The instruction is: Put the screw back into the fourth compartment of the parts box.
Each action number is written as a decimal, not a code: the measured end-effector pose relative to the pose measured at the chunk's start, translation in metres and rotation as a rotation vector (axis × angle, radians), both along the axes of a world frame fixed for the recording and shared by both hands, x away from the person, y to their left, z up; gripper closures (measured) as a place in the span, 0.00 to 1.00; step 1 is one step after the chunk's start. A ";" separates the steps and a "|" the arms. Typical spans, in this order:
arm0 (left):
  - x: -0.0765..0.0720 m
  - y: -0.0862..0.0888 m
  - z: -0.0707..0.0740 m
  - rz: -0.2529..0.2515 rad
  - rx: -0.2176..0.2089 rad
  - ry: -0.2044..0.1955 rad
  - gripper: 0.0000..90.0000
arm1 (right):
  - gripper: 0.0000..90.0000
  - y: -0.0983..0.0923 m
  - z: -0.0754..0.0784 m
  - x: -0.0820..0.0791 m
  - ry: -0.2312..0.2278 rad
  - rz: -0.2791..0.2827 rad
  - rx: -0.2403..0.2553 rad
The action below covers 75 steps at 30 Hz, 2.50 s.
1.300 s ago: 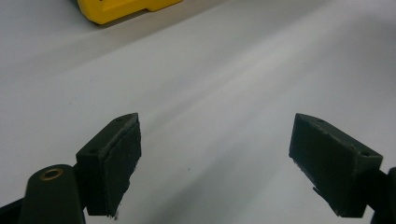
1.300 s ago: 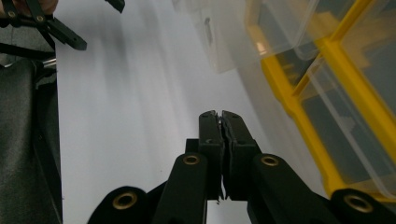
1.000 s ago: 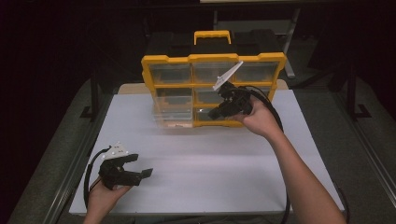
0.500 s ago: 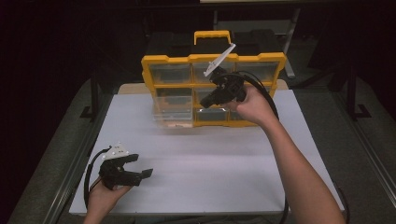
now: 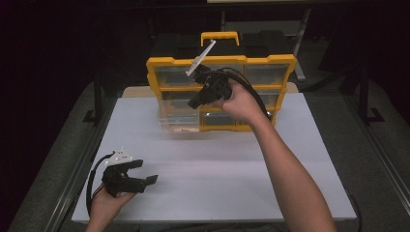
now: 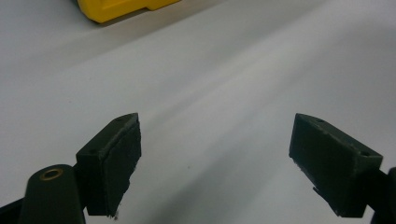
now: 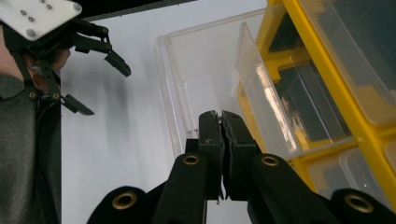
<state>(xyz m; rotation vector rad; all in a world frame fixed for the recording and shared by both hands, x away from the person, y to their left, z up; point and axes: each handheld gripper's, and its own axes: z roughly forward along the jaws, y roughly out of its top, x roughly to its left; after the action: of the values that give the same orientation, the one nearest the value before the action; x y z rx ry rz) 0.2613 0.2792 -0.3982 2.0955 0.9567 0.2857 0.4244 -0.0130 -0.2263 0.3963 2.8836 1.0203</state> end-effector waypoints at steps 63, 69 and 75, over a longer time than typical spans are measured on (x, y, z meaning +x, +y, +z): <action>-0.001 -0.005 0.001 0.006 -0.015 -0.014 0.18 | 0.77 -0.059 -0.019 -0.010 -0.021 -0.114 0.081; 0.000 -0.006 0.002 -0.004 -0.004 -0.024 0.18 | 0.73 -0.078 -0.022 -0.017 0.003 -0.160 0.101; -0.001 -0.007 0.001 0.003 -0.016 -0.019 0.18 | 0.66 -0.097 -0.030 -0.023 -0.003 -0.200 0.112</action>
<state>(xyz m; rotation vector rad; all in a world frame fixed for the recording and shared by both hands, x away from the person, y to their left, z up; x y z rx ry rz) 0.2603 0.2722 -0.3968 2.0734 0.9480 0.2979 0.4018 -0.1100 -0.2558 0.6733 2.7230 1.1472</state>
